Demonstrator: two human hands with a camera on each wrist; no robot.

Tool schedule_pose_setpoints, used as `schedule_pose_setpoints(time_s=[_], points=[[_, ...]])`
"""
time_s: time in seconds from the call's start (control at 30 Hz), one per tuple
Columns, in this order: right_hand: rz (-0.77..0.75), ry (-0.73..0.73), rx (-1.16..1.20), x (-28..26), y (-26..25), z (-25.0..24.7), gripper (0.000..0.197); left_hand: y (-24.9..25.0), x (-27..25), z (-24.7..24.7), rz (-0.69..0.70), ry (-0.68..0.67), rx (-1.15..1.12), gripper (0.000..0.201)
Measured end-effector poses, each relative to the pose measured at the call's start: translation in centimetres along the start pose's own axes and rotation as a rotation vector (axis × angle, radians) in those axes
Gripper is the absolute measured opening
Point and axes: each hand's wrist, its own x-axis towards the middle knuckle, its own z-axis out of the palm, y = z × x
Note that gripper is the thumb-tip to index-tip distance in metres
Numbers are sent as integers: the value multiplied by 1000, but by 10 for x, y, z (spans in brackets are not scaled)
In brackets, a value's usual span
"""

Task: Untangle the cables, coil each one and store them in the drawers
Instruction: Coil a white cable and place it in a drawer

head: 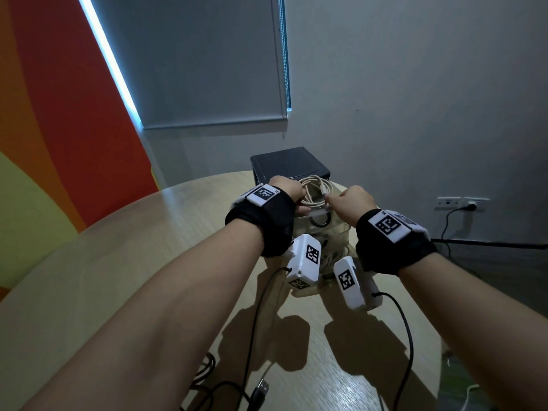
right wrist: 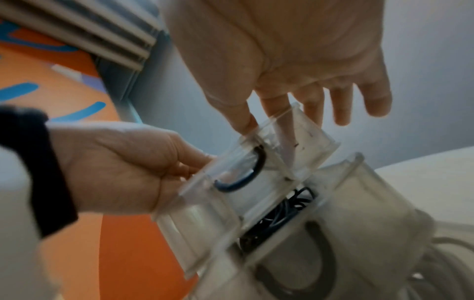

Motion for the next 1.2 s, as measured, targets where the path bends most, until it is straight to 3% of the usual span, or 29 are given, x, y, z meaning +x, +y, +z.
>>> schedule_pose_setpoints(time_s=[0.27, 0.63, 0.87, 1.2], points=[[84, -138, 83, -3, -11, -13, 34, 1, -11, -7, -1, -117, -99, 27], [106, -139, 253, -8, -11, -13, 10, -2, -12, -6, -51, -248, -128, 35], [59, -151, 251, -12, -10, -10, 28, -3, -7, -7, -58, -234, -232, 38], [121, -180, 293, -9, -9, -11, 39, -7, -7, 5, -11, -200, -283, 40]])
